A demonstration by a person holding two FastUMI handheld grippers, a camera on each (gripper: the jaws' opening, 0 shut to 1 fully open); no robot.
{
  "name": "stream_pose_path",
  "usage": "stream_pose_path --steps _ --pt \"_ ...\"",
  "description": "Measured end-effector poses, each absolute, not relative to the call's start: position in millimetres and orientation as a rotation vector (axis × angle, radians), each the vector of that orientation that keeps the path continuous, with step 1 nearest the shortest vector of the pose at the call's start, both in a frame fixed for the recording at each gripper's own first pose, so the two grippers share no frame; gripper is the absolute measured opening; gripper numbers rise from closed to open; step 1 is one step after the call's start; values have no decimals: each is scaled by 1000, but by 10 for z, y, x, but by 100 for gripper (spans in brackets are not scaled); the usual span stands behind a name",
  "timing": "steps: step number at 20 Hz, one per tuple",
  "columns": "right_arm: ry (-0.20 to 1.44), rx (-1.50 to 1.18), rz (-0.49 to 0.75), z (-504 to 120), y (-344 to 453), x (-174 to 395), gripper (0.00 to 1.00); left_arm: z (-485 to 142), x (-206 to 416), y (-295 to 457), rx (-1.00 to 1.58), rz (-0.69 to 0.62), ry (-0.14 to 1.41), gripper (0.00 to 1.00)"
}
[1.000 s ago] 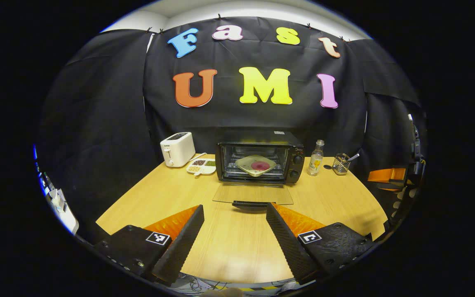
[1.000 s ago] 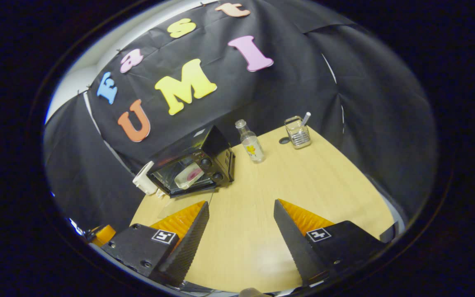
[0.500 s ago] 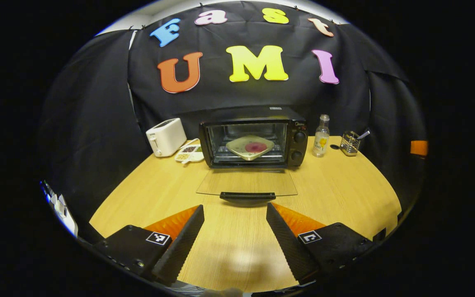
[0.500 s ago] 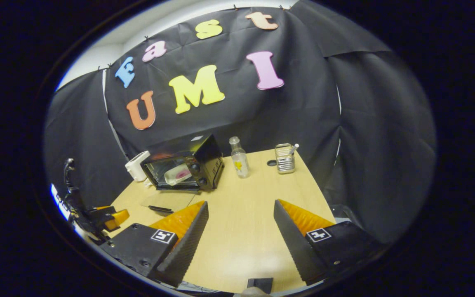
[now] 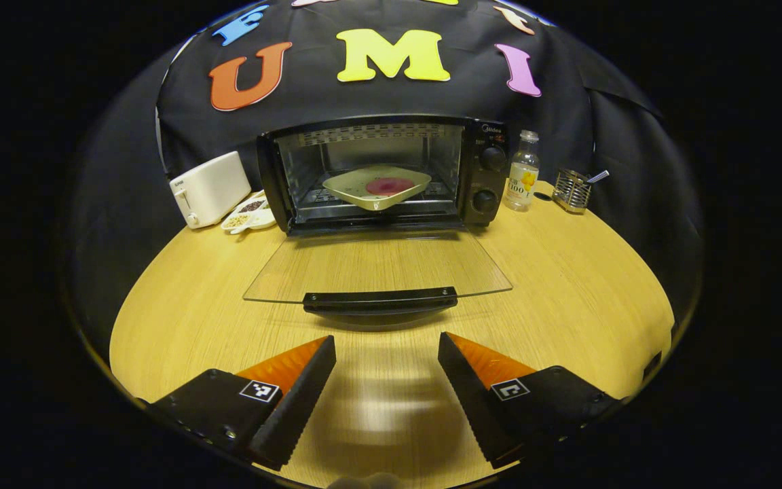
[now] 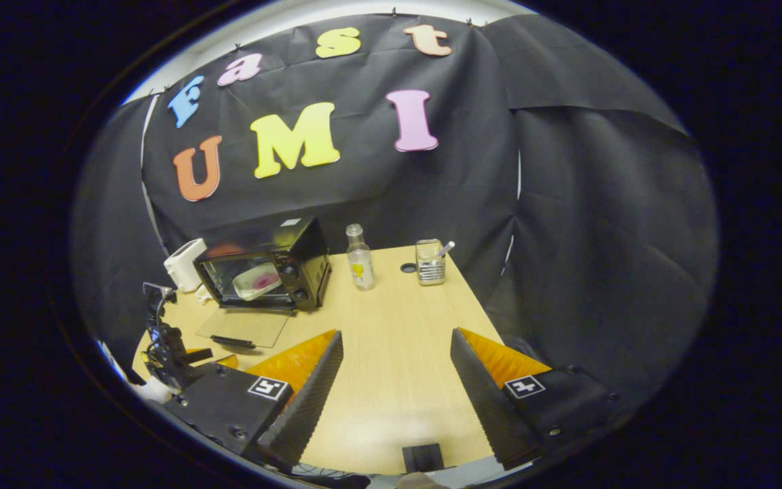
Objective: Open the electric oven with the left hand, put the food in, and close the electric oven.
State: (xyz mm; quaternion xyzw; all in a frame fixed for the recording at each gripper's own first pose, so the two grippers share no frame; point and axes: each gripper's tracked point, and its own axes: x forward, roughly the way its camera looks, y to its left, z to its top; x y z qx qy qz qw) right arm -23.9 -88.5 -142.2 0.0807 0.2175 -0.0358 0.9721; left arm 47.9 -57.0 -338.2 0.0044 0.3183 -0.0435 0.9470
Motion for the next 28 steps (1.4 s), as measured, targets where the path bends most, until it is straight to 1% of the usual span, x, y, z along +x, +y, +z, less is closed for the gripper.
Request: stream_pose_path --steps 7,10,14,21,28 --pt "443 129 -126 -1384 -820 -388 100 -3656 701 -508 53 -66 676 97" --pt "446 142 -159 -1383 -865 -423 100 -3682 748 -503 60 -54 676 97" --pt "451 143 -165 -1401 -868 -443 100 -3654 745 -514 48 -45 675 97" --pt "463 164 -150 -1444 -812 -397 100 -3364 772 -512 25 -44 638 97" --pt "473 182 -150 -1499 -817 -369 100 -2800 1077 -516 33 -53 525 97"
